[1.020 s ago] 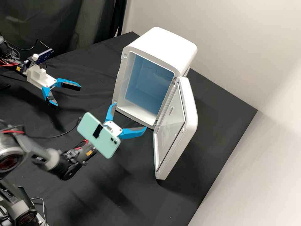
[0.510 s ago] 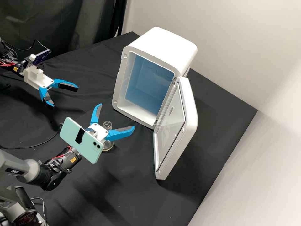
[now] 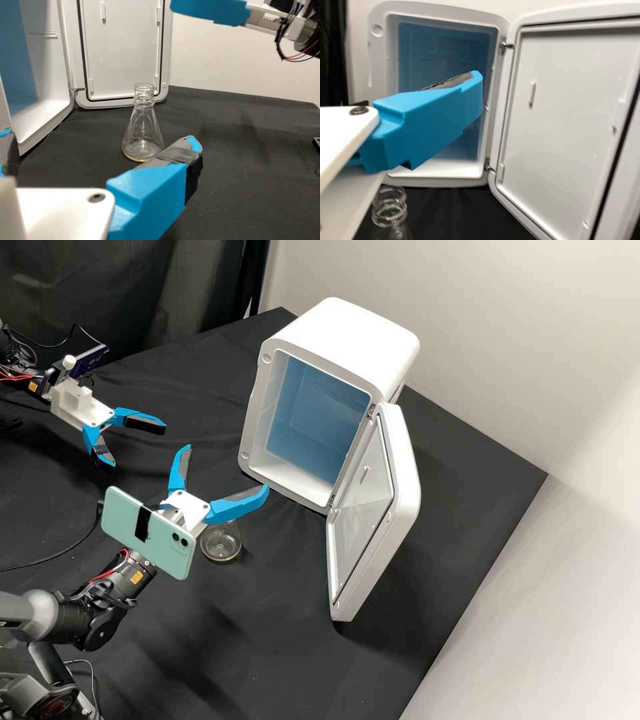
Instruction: Place the flask in the incubator
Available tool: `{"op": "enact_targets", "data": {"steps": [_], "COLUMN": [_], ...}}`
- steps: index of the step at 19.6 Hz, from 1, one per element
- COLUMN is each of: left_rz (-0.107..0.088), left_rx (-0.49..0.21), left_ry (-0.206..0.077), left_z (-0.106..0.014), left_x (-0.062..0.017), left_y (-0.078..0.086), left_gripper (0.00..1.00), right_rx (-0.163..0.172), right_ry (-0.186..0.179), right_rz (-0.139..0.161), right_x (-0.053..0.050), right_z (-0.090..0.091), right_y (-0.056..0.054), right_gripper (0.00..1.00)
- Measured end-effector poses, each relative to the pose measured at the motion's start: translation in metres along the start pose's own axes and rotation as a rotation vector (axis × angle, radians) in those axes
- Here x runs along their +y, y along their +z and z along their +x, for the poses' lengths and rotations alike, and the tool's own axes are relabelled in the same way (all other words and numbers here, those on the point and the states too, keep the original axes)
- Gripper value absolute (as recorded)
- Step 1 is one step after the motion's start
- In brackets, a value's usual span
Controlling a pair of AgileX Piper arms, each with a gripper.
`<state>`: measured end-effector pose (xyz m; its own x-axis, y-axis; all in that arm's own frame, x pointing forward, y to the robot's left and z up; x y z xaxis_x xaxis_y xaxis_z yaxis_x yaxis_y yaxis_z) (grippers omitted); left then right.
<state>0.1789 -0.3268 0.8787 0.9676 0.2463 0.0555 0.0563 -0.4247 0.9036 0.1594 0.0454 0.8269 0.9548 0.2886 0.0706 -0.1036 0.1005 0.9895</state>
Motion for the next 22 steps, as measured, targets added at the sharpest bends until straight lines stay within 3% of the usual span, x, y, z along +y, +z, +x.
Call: {"op": "enact_targets", "data": {"steps": [3, 6, 15, 22], "left_rz": [0.000, 0.000, 0.003, 0.003], "left_rx": [0.000, 0.000, -0.019, -0.022], "left_ry": [0.000, 0.000, -0.006, -0.008], "left_z": [0.000, 0.000, 0.002, 0.002], "left_x": [0.0000, 0.0000, -0.0010, -0.0013], "left_y": [0.000, 0.000, 0.004, 0.005], "left_gripper": [1.00, 1.00, 1.00, 1.00], "right_rx": [0.030, 0.011, -0.182, -0.296], "right_ry": [-0.056, -0.112, -0.333, -0.354], "right_rz": [-0.032, -0.026, 0.108, 0.175], "right_x": [-0.003, -0.006, -0.043, -0.053], "right_z": [-0.001, -0.002, 0.002, 0.001], "right_y": [0.000, 0.008, 0.050, 0.067], "right_gripper": [1.00, 1.00, 1.00, 1.00]}}
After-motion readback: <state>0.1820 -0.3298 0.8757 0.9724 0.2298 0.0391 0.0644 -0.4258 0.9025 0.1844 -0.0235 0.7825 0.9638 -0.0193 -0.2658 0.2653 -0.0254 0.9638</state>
